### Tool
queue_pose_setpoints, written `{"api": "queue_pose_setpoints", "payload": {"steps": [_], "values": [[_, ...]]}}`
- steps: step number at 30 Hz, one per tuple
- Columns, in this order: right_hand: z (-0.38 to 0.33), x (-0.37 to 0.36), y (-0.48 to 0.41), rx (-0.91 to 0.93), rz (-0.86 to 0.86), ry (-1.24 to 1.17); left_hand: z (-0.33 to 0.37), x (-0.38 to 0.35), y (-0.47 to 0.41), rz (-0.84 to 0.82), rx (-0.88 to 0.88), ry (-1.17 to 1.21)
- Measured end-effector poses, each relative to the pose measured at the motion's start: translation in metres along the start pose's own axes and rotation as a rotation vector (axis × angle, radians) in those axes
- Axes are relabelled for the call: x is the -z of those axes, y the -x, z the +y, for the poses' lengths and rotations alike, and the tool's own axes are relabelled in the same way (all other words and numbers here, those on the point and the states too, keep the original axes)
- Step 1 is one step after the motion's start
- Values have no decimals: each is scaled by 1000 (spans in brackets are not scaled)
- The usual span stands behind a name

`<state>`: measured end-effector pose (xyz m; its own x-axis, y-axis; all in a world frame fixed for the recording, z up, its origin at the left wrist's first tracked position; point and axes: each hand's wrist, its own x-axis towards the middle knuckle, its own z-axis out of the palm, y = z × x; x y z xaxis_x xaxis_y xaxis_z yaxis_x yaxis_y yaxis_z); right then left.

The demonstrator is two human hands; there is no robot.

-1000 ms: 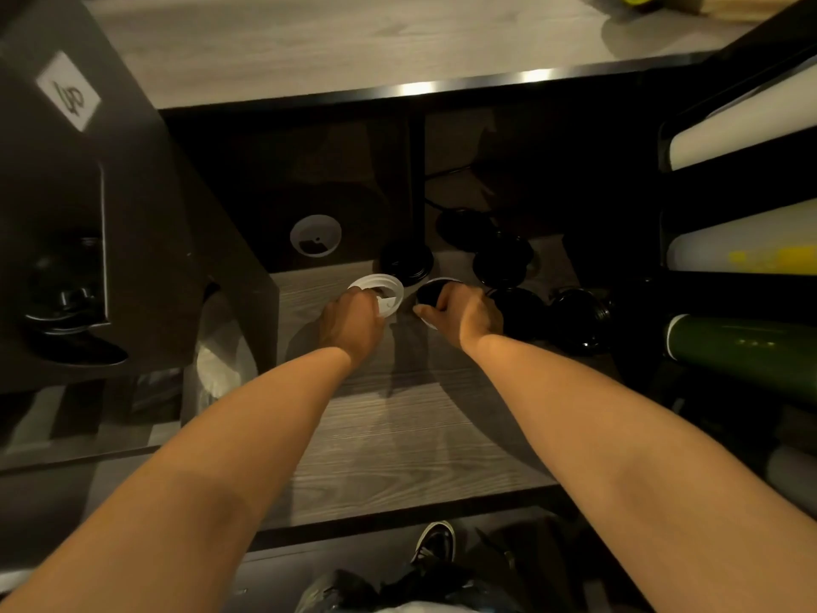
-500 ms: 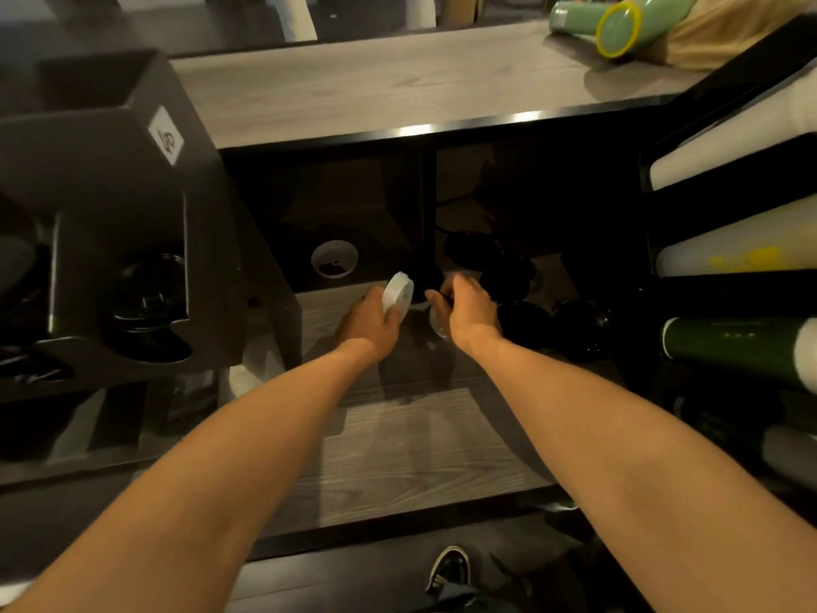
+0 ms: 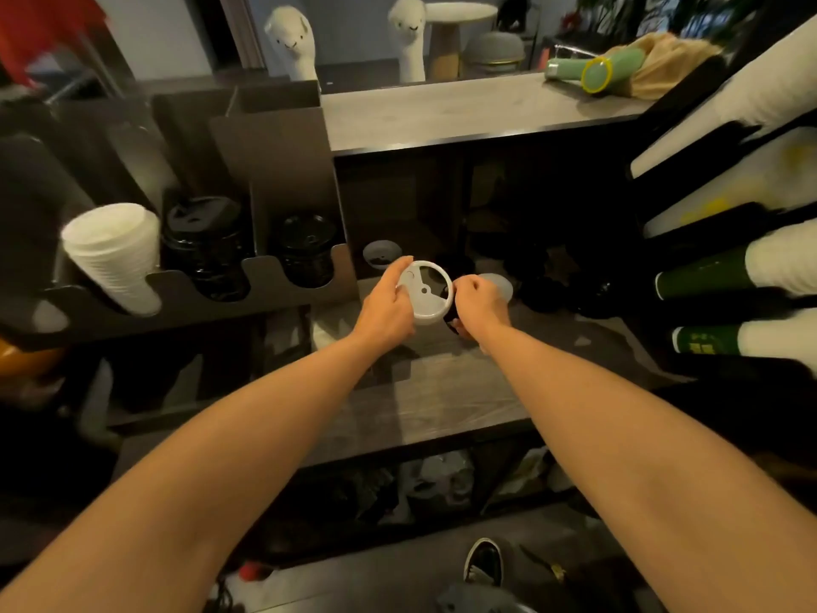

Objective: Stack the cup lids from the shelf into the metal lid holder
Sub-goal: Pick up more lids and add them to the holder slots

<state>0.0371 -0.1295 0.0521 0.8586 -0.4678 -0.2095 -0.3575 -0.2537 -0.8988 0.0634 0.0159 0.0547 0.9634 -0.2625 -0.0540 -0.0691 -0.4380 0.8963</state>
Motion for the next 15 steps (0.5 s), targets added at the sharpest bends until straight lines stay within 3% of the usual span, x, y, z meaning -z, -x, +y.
{"api": "queue_pose_setpoints", "payload": {"steps": [6, 11, 15], "values": [[-19, -32, 75, 27, -139, -12, -5, 50, 55, 69, -28, 32], [-40, -57, 113, 12, -263, 22, -6, 98, 92, 19, -113, -349], [-59, -82, 137, 5, -333, 40, -10, 137, 115, 121, -166, -613]]}}
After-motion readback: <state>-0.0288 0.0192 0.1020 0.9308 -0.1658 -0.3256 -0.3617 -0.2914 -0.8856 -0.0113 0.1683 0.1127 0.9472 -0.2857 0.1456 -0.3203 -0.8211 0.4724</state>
